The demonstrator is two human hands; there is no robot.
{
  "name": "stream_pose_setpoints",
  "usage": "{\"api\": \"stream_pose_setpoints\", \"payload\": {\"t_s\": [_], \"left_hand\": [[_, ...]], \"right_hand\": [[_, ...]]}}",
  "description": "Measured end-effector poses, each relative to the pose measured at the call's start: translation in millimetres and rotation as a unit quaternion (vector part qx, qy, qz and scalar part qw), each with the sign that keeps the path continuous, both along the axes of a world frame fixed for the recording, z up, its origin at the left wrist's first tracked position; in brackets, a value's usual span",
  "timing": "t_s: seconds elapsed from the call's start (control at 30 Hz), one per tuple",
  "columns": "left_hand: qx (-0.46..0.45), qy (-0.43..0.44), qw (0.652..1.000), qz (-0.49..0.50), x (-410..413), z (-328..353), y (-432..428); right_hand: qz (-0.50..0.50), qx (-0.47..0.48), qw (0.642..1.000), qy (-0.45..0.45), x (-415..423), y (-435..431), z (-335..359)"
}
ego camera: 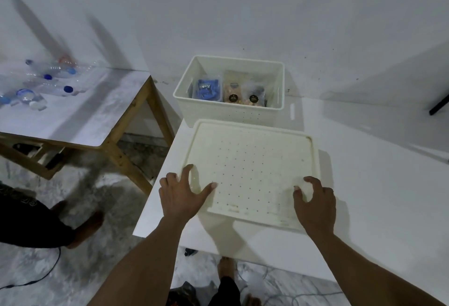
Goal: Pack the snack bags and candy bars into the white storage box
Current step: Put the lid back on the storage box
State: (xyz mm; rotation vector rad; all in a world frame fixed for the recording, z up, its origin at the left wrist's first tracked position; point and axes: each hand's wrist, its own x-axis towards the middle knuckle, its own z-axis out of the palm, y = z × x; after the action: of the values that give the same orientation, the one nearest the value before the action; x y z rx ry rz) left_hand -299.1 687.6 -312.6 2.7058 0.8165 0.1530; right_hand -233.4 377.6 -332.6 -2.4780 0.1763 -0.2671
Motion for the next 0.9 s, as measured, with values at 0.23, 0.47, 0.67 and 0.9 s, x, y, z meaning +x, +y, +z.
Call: {"api": "stream_pose_setpoints", "payload": {"t_s": [0.23,0.47,0.67,0.9], "left_hand": [[0.019,-0.063,0.998,-0.017,54.6,46.3,8.6],[-0.001,-0.044,0.999,-0.015,115.7,71.1,52.8],[-0.01,-0.025,0.999,-0.028,173.3,63.0,98.1],[0.016,-0.04,0.997,-0.06,246.9,45.0,139.9]], "right_hand": [[-0.005,0.02,0.998,-0.06,54.0,8.0,52.4],[0.024,0.023,0.999,-0.025,127.3,46.3,81.8],[0.021,0.026,0.999,0.032,184.5,88.5,74.4],[0.004,0.0,0.999,0.039,252.1,130.6,64.7]]}}
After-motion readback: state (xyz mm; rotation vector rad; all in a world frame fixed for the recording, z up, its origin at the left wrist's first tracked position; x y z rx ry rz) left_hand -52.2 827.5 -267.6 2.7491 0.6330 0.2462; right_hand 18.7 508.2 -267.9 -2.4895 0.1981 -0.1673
